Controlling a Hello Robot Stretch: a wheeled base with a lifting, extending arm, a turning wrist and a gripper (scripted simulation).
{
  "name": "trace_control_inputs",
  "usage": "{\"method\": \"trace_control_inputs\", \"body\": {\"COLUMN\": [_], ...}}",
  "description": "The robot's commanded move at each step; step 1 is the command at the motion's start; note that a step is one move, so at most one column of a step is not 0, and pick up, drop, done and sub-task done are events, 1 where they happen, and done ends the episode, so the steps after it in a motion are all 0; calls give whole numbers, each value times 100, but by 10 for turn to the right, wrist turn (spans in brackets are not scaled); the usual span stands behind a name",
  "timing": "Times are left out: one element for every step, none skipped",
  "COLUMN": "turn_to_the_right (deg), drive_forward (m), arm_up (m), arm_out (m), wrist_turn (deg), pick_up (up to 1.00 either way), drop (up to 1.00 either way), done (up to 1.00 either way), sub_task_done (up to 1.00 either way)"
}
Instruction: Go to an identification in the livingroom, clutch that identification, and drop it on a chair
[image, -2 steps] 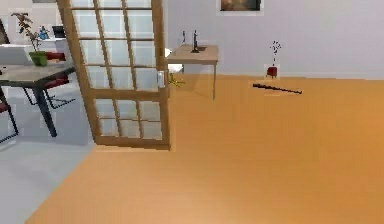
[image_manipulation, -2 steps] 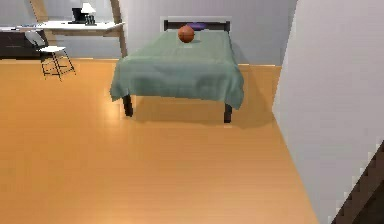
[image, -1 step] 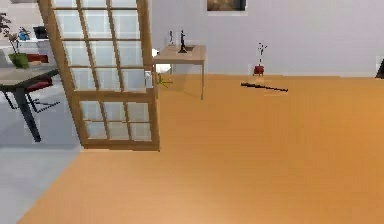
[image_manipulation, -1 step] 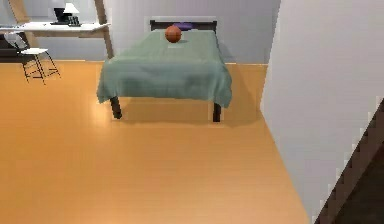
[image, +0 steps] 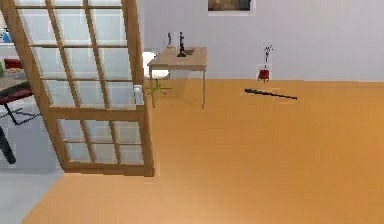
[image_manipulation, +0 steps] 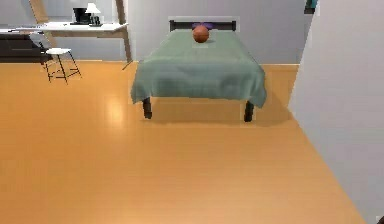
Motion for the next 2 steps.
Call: {"method": "trace_control_inputs", "body": {"turn_to_the_right": [-90, 0], "drive_forward": [0, 50], "arm_up": [0, 0], "arm_out": [0, 0], "wrist_turn": [0, 0], "pick_up": [0, 0], "drop": [0, 0], "done": [0, 0], "sub_task_done": [0, 0]}}
